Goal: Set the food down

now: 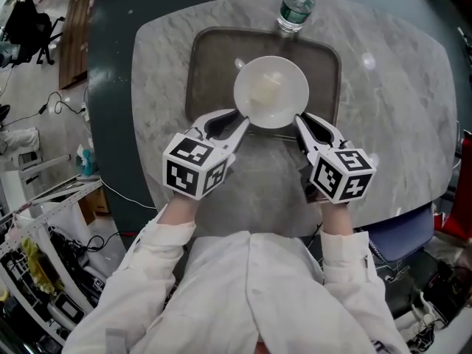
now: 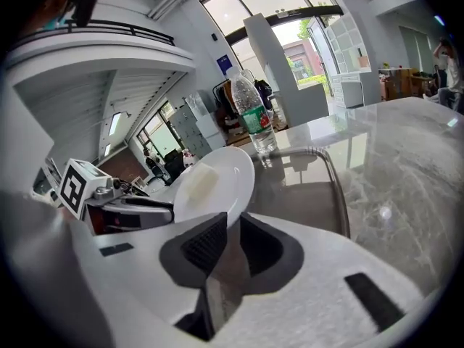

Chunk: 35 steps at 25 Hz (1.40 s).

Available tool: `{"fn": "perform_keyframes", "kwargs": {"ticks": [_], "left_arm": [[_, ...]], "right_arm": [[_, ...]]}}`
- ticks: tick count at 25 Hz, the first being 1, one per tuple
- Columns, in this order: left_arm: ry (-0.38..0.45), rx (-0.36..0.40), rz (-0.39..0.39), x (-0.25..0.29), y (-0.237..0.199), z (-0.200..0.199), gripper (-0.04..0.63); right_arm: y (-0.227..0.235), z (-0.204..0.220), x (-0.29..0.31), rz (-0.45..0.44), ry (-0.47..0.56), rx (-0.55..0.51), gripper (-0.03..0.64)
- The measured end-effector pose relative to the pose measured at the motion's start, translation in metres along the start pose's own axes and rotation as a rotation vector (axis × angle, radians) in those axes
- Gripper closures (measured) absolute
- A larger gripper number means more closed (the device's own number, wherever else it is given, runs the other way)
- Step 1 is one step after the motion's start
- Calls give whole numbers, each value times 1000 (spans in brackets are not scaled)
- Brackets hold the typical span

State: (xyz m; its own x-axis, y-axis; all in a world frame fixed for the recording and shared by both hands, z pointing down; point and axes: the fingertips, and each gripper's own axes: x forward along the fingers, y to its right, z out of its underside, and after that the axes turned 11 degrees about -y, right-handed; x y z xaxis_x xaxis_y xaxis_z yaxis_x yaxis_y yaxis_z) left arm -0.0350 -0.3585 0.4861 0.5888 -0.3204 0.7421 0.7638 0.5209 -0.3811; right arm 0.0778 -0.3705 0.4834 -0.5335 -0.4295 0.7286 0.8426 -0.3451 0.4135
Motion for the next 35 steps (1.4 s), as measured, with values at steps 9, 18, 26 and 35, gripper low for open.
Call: {"fn": "perform_keyframes", "kwargs": {"ticks": [9,18,26,35], "left_arm": [[-38,-7,1,12,-12,1,508],[-66,-25,-3,17,-23,4,508],[-96,-45,-7,20,-29,5,508],[-135,-56,-39,26,-33,5,506]], "right_arm": [[8,5,20,-6,-97,-2,577],[9,10,35,-15,-186,-23,577],[8,15,41,-7,-249,-61,577],[8,17,43,31,-286,-96,577]]}}
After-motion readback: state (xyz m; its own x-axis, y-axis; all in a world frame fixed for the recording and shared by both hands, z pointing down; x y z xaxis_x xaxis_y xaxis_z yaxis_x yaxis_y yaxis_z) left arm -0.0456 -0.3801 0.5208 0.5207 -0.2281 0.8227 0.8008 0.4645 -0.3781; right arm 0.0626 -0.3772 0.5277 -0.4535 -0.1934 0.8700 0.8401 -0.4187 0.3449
